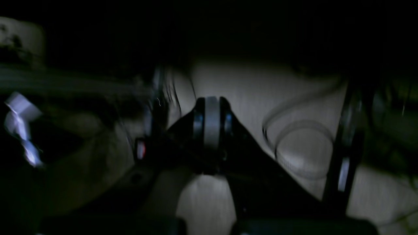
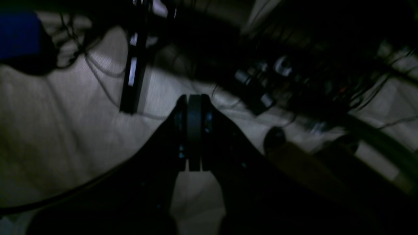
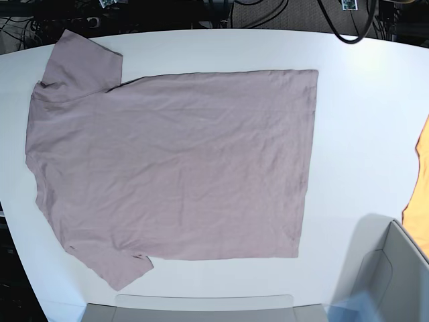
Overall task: Fold the T-shirt properly
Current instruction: 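Move both grippers down to the shirt's collar-side corners and grasp them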
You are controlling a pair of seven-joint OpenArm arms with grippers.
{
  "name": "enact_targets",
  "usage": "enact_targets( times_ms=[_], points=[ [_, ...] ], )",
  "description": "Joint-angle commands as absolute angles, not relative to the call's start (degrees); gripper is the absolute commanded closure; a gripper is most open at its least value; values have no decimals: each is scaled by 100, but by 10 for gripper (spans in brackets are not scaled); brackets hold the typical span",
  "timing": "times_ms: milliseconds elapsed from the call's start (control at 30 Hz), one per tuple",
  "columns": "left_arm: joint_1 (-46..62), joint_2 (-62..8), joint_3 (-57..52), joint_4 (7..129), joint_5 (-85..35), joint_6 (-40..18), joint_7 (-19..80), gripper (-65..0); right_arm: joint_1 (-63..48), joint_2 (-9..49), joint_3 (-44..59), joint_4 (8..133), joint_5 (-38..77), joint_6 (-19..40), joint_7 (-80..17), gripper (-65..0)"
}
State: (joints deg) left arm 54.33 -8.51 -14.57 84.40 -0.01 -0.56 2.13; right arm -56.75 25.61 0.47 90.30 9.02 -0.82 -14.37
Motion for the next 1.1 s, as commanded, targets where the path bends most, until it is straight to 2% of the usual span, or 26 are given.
enact_targets(
  times_ms=[0,300,633,833,967,1067],
  points=[
    [5578,-884,-1613,8760,-4,13,75,0,-5842,2624,57,9385,963,-40,-1429,-1],
    [5393,-884,-2642,10325,-4,13,75,0,-5859,2642,444,11697,963,-40,-2440,-1],
    [4567,-875,-2677,11776,31,13,-4,0,-4927,2633,453,11846,963,-40,-2492,-1],
    [4303,-875,-2659,11749,22,4,-127,-4,-4145,2484,505,11846,1033,-31,-3196,-3],
    [4374,-875,-2343,11749,13,4,-110,-15,-4004,2484,752,11864,1877,-4,-3231,-14],
    [4470,-901,-2097,11741,31,4,-101,-75,-4031,2484,1332,11855,3116,-4,-3292,-93]
  ],
)
